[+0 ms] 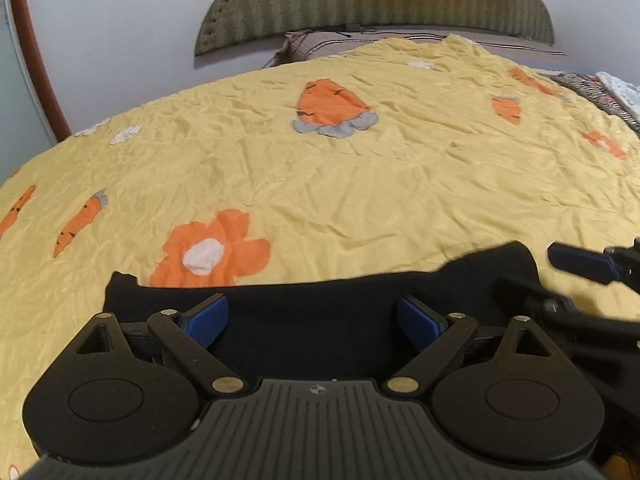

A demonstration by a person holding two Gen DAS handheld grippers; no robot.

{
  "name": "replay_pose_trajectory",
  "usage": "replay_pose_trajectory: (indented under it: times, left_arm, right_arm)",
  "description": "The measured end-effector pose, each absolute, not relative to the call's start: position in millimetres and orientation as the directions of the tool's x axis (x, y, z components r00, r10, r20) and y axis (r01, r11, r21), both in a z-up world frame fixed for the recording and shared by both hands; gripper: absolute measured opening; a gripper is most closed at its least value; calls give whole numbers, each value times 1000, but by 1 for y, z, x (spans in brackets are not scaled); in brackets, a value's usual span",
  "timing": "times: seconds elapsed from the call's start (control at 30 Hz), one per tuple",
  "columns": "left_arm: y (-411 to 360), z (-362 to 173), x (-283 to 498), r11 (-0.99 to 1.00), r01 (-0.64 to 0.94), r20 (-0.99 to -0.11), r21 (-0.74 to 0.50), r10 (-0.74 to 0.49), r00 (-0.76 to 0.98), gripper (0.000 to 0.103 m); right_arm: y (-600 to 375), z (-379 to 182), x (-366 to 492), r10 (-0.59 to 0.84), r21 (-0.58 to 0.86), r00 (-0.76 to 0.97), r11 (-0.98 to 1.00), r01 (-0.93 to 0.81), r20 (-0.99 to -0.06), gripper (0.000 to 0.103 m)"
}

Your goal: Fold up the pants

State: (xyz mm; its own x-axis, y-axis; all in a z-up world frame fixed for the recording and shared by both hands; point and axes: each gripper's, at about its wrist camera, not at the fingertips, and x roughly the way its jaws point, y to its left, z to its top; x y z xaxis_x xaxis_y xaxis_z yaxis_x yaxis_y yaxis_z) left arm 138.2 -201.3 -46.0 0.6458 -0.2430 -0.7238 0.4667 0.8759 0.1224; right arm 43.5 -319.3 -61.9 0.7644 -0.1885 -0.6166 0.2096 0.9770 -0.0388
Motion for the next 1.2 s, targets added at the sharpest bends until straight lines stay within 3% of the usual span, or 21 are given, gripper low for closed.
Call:
replay_pose_trajectory:
  times: [0.2, 0.43, 0.47, 0.53, 0.57, 0.7, 0.87, 1.2]
  left_arm:
    - [-176, -31, 127, 879, 469, -715, 89, -271, 644, 93]
    - [-125, -18, 99, 910, 409, -686, 62, -259, 680, 94]
    - [-120, -20, 99, 916, 399, -692, 52, -255, 676, 94]
    - [-113, -28, 101, 918, 395, -714, 43, -248, 655, 94]
    - [-113, -34, 103, 921, 386, -733, 55, -226, 641, 92]
    - [-98, -33, 98, 930, 367, -728, 30, -231, 645, 93]
    - [-86, -25, 84, 927, 374, -715, -23, -276, 642, 93]
    - [-83, -48, 71, 926, 376, -734, 26, -238, 636, 101]
  right_arm:
    - [-326, -45, 16, -208, -20, 792, 971, 240, -574, 43]
    - [-296, -46, 1, -1, 48, 797, 998, 38, -604, 43]
    - [-293, -51, 3, -16, 33, 788, 998, 46, -616, 43]
    - [-296, -60, 8, -46, 28, 778, 996, 81, -626, 57]
    - [-298, -60, 8, -60, 36, 779, 994, 106, -624, 58]
    - [-286, -45, -7, -93, -11, 804, 994, 107, -587, 58]
    - [-268, -41, -25, 21, 39, 807, 999, 2, -590, 58]
    - [-264, -61, -28, -1, 33, 791, 999, 26, -612, 62]
